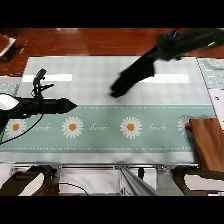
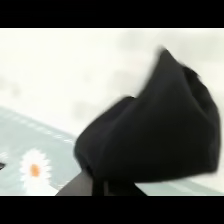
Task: Fold the shirts.
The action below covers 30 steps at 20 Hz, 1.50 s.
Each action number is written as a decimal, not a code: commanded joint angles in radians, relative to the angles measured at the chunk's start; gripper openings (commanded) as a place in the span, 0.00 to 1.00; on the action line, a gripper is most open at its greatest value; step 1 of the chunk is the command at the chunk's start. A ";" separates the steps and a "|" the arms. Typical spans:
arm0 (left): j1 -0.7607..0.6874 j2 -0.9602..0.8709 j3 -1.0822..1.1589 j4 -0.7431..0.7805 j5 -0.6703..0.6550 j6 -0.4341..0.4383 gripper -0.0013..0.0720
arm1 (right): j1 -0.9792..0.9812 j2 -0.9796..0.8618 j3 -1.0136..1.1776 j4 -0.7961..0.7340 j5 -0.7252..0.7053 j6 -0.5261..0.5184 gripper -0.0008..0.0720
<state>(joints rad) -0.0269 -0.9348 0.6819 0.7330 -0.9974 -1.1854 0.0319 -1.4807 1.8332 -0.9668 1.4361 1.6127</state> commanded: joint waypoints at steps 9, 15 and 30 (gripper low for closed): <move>0.002 -0.001 0.000 -0.001 0.058 0.011 0.04 | -0.549 0.340 0.116 -0.287 0.420 0.215 0.04; 0.002 -0.001 0.000 -0.008 0.082 0.011 0.04 | -0.828 0.627 -0.252 -0.431 0.421 0.158 0.04; 0.000 -0.043 0.000 -0.050 0.140 0.011 0.04 | -1.065 0.909 -0.805 -0.904 0.391 0.054 0.57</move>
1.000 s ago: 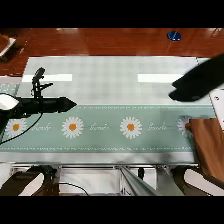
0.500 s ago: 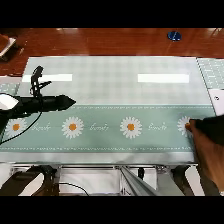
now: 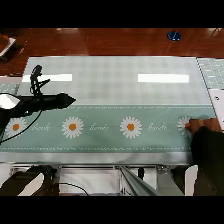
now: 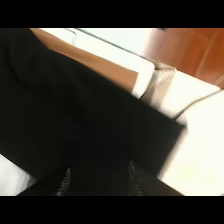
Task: Fold the shirts.
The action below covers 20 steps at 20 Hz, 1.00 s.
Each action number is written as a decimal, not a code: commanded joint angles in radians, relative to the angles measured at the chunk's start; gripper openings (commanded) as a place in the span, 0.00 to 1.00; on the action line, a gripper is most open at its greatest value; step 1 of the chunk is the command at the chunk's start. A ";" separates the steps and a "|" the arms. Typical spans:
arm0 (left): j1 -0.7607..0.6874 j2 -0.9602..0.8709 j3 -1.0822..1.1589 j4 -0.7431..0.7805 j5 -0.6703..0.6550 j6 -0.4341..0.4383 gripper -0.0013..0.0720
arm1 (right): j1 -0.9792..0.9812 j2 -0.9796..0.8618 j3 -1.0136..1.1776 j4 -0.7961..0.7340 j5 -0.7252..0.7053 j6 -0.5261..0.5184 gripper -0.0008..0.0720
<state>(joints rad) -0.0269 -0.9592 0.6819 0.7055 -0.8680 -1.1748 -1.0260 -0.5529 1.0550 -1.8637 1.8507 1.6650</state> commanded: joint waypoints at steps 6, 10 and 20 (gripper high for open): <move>0.047 -0.053 0.203 -0.074 -0.047 0.015 0.04 | 0.014 -0.276 0.277 0.601 -0.198 0.001 0.13; 0.049 -0.080 0.533 -0.074 -0.054 -0.020 0.04 | 0.429 -0.428 0.372 0.916 -0.479 -0.011 0.04; -0.163 -0.171 0.335 0.583 -0.011 -0.286 0.04 | 1.295 -0.859 0.227 0.111 -0.624 0.234 0.04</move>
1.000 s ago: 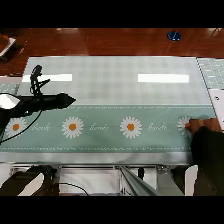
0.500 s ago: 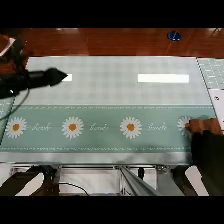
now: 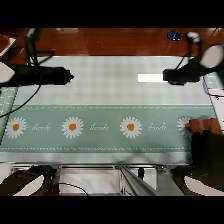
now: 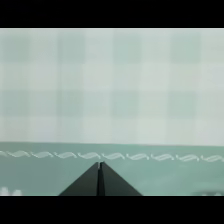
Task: Fold the shirts.
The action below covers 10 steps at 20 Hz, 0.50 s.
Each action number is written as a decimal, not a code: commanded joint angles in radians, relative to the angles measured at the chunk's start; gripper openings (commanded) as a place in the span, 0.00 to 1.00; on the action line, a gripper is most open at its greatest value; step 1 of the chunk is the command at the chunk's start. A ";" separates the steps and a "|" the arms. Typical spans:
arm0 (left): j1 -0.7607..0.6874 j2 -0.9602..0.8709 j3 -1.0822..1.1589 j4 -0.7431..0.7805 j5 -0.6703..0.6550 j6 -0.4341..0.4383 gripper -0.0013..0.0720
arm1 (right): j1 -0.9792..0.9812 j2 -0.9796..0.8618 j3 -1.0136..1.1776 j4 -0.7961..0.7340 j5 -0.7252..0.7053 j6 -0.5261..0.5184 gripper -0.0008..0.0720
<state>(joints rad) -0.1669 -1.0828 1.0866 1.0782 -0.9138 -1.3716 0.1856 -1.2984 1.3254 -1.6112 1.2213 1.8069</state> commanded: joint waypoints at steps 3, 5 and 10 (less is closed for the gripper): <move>0.000 -0.080 -0.062 0.198 0.031 -0.089 0.04 | 0.079 -0.127 -0.043 -0.140 0.010 0.093 0.04; 0.000 -0.079 -0.063 0.197 0.005 -0.089 0.04 | 0.086 -0.114 -0.043 -0.139 0.039 0.092 0.04; -0.002 -0.083 -0.063 0.197 0.006 -0.089 0.04 | 0.085 -0.111 -0.043 -0.153 0.036 0.092 0.04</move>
